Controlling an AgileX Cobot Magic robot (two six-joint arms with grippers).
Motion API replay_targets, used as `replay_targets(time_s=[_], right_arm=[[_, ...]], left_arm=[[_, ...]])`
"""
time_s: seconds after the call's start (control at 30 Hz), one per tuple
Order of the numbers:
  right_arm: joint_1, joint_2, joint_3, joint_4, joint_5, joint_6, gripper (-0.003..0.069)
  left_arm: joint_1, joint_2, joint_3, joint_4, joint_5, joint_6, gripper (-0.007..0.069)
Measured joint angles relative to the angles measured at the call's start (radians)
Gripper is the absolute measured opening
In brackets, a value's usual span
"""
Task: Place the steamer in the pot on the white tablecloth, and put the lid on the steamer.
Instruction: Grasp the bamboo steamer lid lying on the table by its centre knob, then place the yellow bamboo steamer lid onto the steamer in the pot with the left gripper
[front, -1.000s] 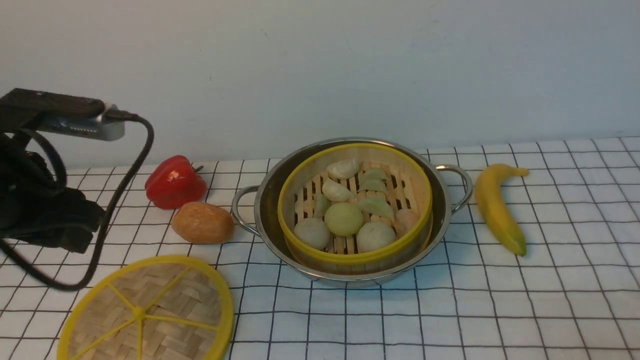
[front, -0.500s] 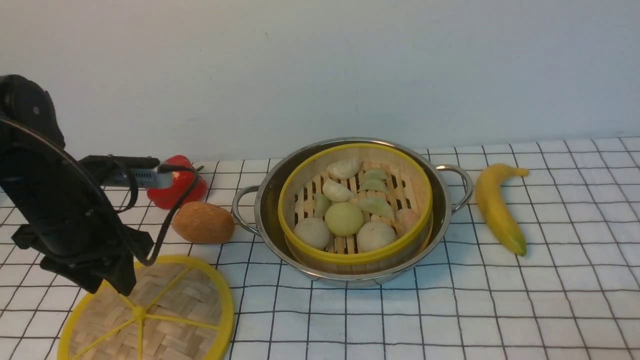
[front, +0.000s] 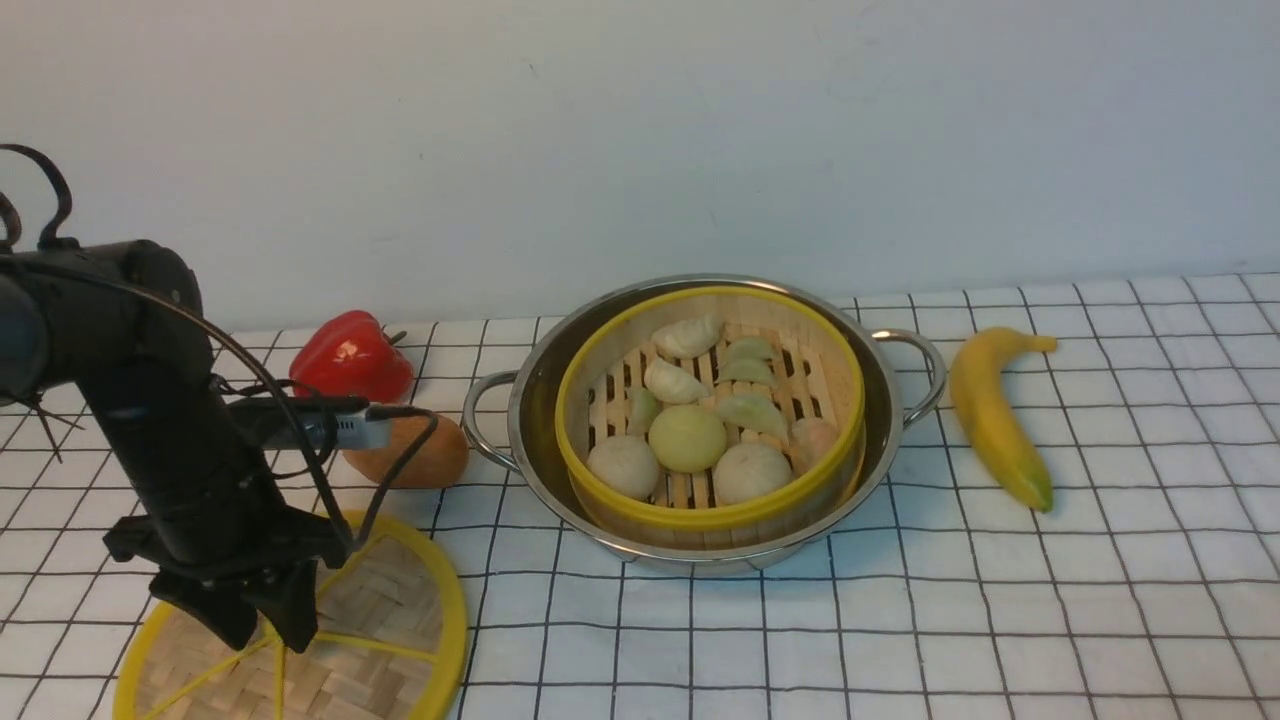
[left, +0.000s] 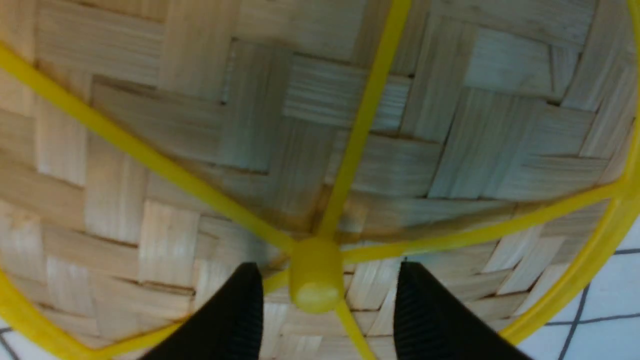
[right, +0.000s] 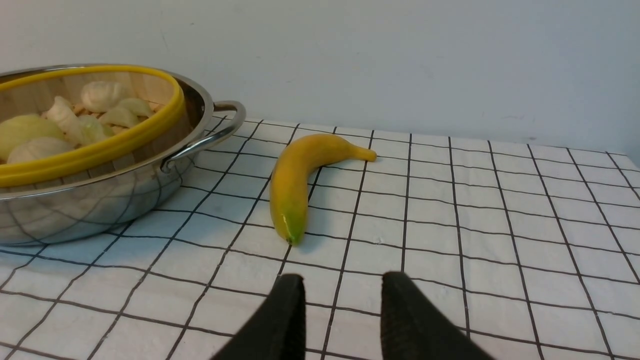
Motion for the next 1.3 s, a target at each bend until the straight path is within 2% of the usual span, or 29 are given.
replay_targets(time_s=[0.1,0.17,0.2,0.27,0.3,0.53,0.67,0.9,1.13,1.3], right_arm=[[0.000,0.000,0.000,0.000,0.000,0.000,0.0240],[0.000,0.000,0.000,0.000,0.000,0.000,0.0240],[0.000,0.000,0.000,0.000,0.000,0.000,0.0240],[0.000,0.000,0.000,0.000,0.000,0.000,0.0240],[0.000,0.000,0.000,0.000,0.000,0.000,0.0240],[0.000,0.000,0.000,0.000,0.000,0.000,0.0240],[0.000,0.000,0.000,0.000,0.000,0.000,0.0240],[0.000,0.000,0.000,0.000,0.000,0.000,0.0240],[0.000,0.000,0.000,0.000,0.000,0.000,0.0240],[0.000,0.000,0.000,0.000,0.000,0.000,0.0240]], left_arm=[[0.000,0.012,-0.001,-0.001,-0.018,0.003,0.0332],[0.000,0.012,-0.003,-0.001,-0.018,0.001,0.0299],[0.000,0.013,-0.003,0.005,-0.017,0.000,0.0225],[0.000,0.013,-0.005,0.008,-0.014,-0.001,0.0176],[0.000,0.013,-0.006,0.010,-0.007,-0.001,0.0118],[0.000,-0.015,-0.013,0.022,0.012,-0.001,0.0117],[0.000,-0.179,-0.024,0.028,0.012,0.011,0.0117],[-0.047,-0.423,-0.074,-0.158,0.028,0.097,0.0117],[-0.201,-0.298,-0.268,-0.164,0.041,0.126,0.0117],[-0.305,-0.072,-0.591,-0.155,0.038,0.140,0.0117]])
